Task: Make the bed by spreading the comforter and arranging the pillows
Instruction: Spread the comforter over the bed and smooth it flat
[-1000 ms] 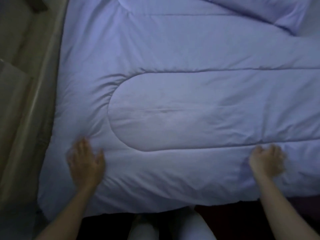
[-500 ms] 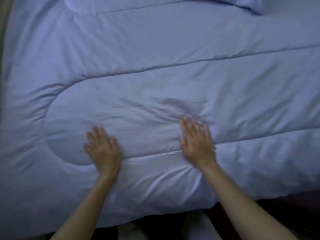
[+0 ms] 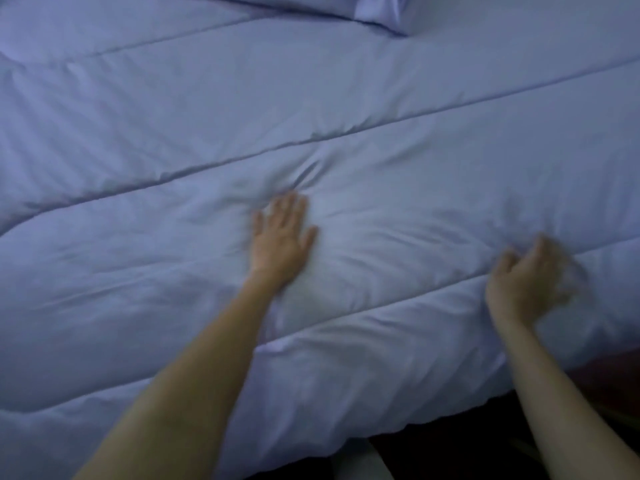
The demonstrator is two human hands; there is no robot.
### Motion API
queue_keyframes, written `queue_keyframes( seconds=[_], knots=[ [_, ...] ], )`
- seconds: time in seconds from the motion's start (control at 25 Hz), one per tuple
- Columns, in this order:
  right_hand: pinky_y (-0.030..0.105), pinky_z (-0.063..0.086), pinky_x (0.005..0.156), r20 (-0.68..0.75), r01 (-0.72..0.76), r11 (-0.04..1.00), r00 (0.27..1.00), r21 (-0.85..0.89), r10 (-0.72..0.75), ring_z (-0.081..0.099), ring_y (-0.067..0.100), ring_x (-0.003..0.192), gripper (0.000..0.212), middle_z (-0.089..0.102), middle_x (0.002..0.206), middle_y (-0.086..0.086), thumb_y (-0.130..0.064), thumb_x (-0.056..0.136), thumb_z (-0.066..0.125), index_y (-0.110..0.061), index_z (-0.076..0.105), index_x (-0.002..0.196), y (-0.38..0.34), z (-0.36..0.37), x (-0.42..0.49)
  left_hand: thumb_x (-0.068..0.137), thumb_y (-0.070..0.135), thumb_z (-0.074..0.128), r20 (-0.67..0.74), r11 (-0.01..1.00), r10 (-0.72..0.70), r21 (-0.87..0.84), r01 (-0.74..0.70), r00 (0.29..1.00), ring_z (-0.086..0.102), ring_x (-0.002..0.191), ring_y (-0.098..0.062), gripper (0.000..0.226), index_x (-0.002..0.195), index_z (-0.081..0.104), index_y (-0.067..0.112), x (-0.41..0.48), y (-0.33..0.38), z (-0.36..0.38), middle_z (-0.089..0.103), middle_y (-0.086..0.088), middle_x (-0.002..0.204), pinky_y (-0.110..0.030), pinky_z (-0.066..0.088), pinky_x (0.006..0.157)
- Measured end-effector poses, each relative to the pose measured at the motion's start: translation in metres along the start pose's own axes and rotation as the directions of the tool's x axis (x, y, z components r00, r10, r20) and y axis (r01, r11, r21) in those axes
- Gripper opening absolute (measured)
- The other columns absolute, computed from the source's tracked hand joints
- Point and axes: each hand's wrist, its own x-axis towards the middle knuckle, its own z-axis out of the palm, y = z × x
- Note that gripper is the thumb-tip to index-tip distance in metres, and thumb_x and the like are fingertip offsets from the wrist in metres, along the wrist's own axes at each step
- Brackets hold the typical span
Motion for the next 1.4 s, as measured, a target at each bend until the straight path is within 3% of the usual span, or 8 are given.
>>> queue_keyframes(
  seconds=[0.12,0.36,0.56,0.76,0.88,1.04,1.24,1.4],
  knots=[
    [0.068,0.01,0.121,0.129,0.397,0.908,0.901,0.132,-0.413,0.029,0.033,0.157,0.057,0.044,0.164,0.011,-0.031,0.097,0.056,-0.017,0.051,0.152,-0.116,0.066,-0.018,0.105,0.046,0.036,-0.021,0.932,-0.354,-0.096,0.35,0.935,0.007,0.159,-0.023,0.066,0.163,0.018,0.02,-0.063,-0.083,-0.053,0.01,-0.003,0.172,-0.051,-0.001,0.125],
    [0.069,0.005,0.123,0.547,0.898,0.416,0.279,0.143,-0.79,0.013,0.026,0.162,0.063,0.015,0.177,-0.002,-0.055,0.106,0.042,-0.038,0.03,0.165,-0.251,0.127,-0.085,0.103,0.041,0.033,-0.035,0.684,-0.73,-0.065,0.727,0.683,0.005,0.157,-0.039,0.069,0.161,0.019,0.007,-0.2,-0.116,-0.095,0.009,-0.018,0.171,-0.062,-0.003,0.121],
    [0.072,0.021,0.116,0.253,0.621,0.783,0.764,-0.039,-0.593,0.037,0.038,0.15,0.059,0.041,0.166,0.009,-0.052,0.102,0.045,-0.029,0.049,0.156,-0.083,0.053,0.062,0.1,0.017,0.037,-0.288,0.767,-0.638,-0.149,0.625,0.714,0.019,0.153,-0.047,0.058,0.153,0.034,-0.007,-0.157,-0.065,-0.061,0.026,-0.029,0.163,-0.066,0.003,0.121],
    [0.073,0.006,0.121,0.281,0.133,0.964,0.957,-0.229,-0.066,0.006,0.035,0.162,0.069,0.007,0.177,0.01,-0.057,0.105,0.022,-0.03,0.016,0.169,0.097,-0.047,0.064,0.102,0.038,0.043,-0.049,0.955,0.285,0.101,-0.279,0.957,0.023,0.156,-0.029,0.064,0.16,0.03,0.012,-0.106,0.096,0.05,0.021,-0.008,0.17,-0.062,0.02,0.121],
    [0.08,0.003,0.118,0.237,-0.082,0.98,0.964,-0.179,0.124,0.0,0.037,0.162,0.076,0.003,0.176,0.016,-0.057,0.106,0.028,-0.018,0.011,0.169,0.09,-0.047,0.038,0.102,0.055,0.042,0.017,0.92,0.381,0.089,-0.381,0.924,0.027,0.155,-0.024,0.071,0.16,0.029,0.018,-0.115,0.127,0.059,0.022,-0.002,0.17,-0.055,0.025,0.121],
    [0.073,0.015,0.12,0.167,0.291,0.955,0.941,0.052,-0.295,0.021,0.035,0.16,0.069,0.027,0.172,0.015,-0.035,0.102,0.054,-0.01,0.034,0.163,-0.005,0.012,-0.038,0.099,0.064,0.035,-0.069,0.996,0.03,-0.076,-0.035,0.997,0.037,0.146,-0.04,0.079,0.157,0.036,0.01,-0.163,0.056,0.022,0.038,-0.017,0.161,-0.06,0.025,0.116],
    [0.062,0.022,0.123,0.396,0.935,0.347,0.294,0.069,-0.87,0.03,0.024,0.158,0.067,0.03,0.173,-0.001,-0.049,0.099,0.051,-0.028,0.039,0.161,-0.053,0.04,-0.111,0.098,0.042,0.037,-0.095,0.88,-0.471,-0.111,0.461,0.877,0.024,0.149,-0.05,0.073,0.156,0.029,-0.002,-0.181,0.039,-0.028,0.026,-0.028,0.163,-0.065,0.011,0.119],
    [0.064,0.027,0.121,0.26,0.816,0.572,0.538,0.075,-0.802,0.039,0.03,0.153,0.066,0.043,0.166,0.002,-0.046,0.098,0.053,-0.026,0.043,0.16,0.036,0.013,0.029,0.098,0.029,0.032,-0.233,0.713,-0.702,-0.211,0.669,0.673,0.019,0.149,-0.054,0.07,0.149,0.028,-0.018,-0.148,0.113,-0.031,0.023,-0.037,0.16,-0.067,0.004,0.12]
  ],
)
